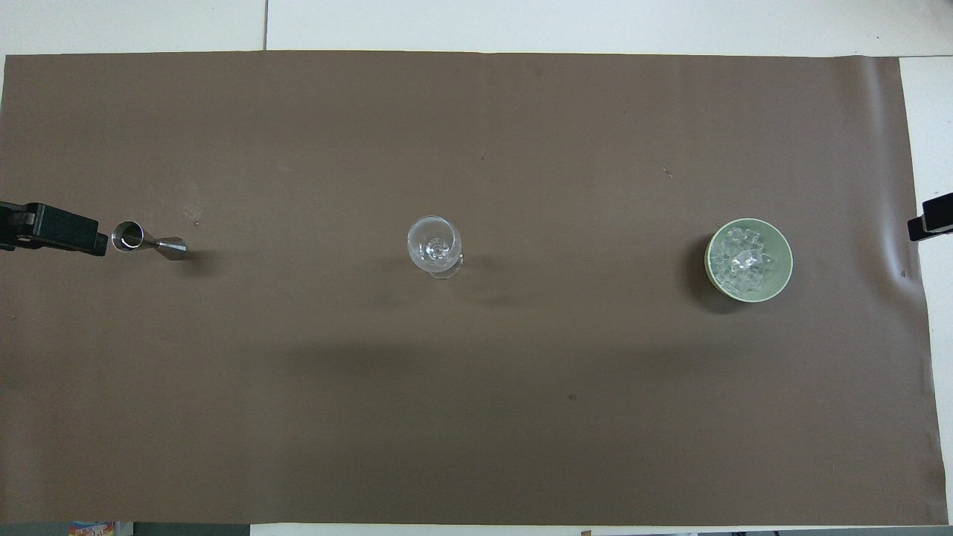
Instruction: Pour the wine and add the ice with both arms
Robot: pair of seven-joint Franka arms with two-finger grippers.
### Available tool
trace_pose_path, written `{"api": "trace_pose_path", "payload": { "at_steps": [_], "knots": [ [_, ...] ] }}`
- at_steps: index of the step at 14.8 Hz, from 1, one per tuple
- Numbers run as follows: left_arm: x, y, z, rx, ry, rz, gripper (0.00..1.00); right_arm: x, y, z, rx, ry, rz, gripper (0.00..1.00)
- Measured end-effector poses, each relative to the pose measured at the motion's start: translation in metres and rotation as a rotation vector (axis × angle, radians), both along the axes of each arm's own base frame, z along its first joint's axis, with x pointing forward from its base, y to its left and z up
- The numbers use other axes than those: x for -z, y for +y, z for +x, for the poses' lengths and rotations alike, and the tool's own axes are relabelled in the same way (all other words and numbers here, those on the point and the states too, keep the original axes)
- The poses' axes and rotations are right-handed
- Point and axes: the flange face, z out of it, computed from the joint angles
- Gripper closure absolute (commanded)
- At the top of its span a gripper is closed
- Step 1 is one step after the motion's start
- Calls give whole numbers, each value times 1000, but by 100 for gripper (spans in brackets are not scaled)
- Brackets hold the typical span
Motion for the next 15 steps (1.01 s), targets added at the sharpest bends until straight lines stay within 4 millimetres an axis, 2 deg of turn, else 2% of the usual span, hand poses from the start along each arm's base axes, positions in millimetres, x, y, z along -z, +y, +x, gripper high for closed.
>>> {"api": "trace_pose_path", "payload": {
  "at_steps": [10, 13, 15],
  "knots": [
    [4, 21, 0, -61, 3, 1, 0, 0, 0, 0, 0, 0, 0, 0],
    [6, 32, 1, -141, 1, 3, 0, 0, 0, 0, 0, 0, 0, 0],
    [12, 43, 1, -267, 14, 10, 0, 0, 0, 0, 0, 0, 0, 0]
  ]
}}
